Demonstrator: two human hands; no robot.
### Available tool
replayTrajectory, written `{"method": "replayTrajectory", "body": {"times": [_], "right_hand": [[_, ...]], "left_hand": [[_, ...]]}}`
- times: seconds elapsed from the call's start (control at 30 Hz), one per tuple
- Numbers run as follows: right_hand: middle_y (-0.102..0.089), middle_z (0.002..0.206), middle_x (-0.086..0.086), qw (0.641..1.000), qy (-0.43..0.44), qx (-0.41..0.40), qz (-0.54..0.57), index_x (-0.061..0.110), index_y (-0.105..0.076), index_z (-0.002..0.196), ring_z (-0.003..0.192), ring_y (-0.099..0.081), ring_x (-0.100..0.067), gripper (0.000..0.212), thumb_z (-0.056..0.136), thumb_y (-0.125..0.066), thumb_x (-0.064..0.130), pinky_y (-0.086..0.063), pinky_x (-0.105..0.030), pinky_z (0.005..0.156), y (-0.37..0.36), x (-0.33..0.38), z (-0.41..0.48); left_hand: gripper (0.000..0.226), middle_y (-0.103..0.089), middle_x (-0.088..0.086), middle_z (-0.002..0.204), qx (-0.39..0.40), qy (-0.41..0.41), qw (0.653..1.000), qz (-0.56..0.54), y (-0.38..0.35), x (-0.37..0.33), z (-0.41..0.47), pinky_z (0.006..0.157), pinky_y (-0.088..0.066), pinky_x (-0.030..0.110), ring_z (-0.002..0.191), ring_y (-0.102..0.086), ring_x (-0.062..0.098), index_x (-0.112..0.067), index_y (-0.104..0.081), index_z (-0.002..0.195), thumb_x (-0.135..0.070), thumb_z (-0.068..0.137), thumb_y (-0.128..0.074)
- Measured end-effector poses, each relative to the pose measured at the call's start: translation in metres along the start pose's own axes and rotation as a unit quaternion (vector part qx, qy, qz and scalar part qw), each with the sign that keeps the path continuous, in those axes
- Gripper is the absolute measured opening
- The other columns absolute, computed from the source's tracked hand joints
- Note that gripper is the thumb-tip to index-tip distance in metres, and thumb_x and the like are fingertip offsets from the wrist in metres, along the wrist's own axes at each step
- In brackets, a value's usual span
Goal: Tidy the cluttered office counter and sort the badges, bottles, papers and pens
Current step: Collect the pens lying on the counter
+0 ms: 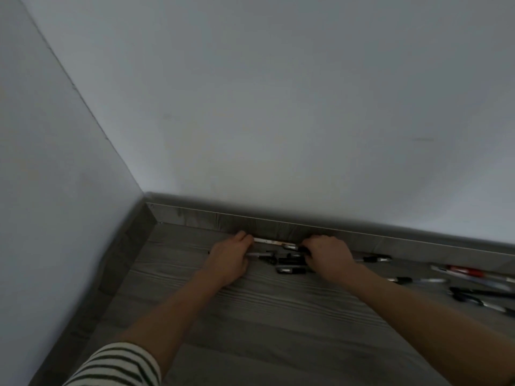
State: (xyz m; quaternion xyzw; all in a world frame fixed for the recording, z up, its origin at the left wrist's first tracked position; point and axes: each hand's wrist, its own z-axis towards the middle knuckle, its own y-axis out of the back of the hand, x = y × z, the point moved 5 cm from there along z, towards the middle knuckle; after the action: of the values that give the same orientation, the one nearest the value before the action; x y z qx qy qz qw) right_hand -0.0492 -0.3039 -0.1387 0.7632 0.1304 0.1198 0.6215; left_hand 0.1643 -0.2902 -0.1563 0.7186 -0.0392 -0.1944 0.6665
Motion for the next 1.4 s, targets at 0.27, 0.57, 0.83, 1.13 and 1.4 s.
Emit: {"method": "replayTrajectory", "body": {"times": [0.27,0.57,0.83,1.13,1.4], "right_hand": [[-0.059,0.121,-0.003,0.999,0.014,-0.003,0.033,0.031,-0.059,0.125,0.113,-0.058,-0.027,0.035,0.091,-0.053,0.04,-0.047,-0.033,0.087,-0.006,-0.005,-0.005],[-0.068,0.101,-0.008,0.997,0.004,-0.061,0.054,0.022,-0.052,0.108,0.097,-0.063,-0.032,0.022,0.096,-0.043,0.037,-0.045,-0.036,0.072,0.02,-0.017,-0.038],[-0.067,0.116,-0.004,0.997,0.038,0.039,0.06,0.028,-0.055,0.118,0.11,-0.06,-0.028,0.041,0.087,-0.052,0.055,-0.047,-0.034,0.081,-0.023,0.005,-0.072],[-0.067,0.116,-0.004,0.991,-0.012,0.014,0.136,0.024,-0.062,0.115,0.11,-0.061,-0.026,0.036,0.087,-0.053,0.046,-0.046,-0.032,0.083,-0.02,-0.011,-0.072],[-0.048,0.049,0.008,0.853,-0.108,-0.053,0.507,0.018,-0.052,0.064,0.048,-0.042,-0.009,0.03,0.091,-0.056,0.009,-0.033,-0.029,0.051,-0.001,-0.082,-0.099]], "left_hand": [[0.035,-0.059,0.006,0.12,0.057,0.037,0.994,0.087,-0.004,0.007,-0.003,0.084,-0.045,0.032,0.111,-0.058,0.026,-0.017,-0.054,0.113,-0.033,0.082,-0.052],[0.031,-0.056,0.012,0.109,-0.04,-0.006,0.998,0.038,0.01,-0.01,0.011,0.064,-0.049,0.042,0.085,-0.064,0.037,-0.011,-0.052,0.113,-0.028,0.087,-0.046],[0.025,-0.051,0.01,0.116,0.017,-0.014,0.999,0.042,-0.004,-0.016,0.02,0.073,-0.051,0.044,0.094,-0.061,0.035,-0.012,-0.056,0.109,-0.015,0.085,-0.052],[0.031,-0.067,0.012,0.107,0.087,0.093,0.991,-0.034,0.001,-0.012,0.022,0.076,-0.048,0.032,0.103,-0.062,0.031,-0.015,-0.063,0.102,-0.03,0.075,-0.065],[0.012,-0.052,-0.003,0.057,-0.004,0.163,0.933,-0.321,0.023,-0.066,0.014,0.056,-0.036,0.027,0.057,-0.049,0.017,-0.018,-0.048,0.063,-0.029,0.059,-0.051]]}}
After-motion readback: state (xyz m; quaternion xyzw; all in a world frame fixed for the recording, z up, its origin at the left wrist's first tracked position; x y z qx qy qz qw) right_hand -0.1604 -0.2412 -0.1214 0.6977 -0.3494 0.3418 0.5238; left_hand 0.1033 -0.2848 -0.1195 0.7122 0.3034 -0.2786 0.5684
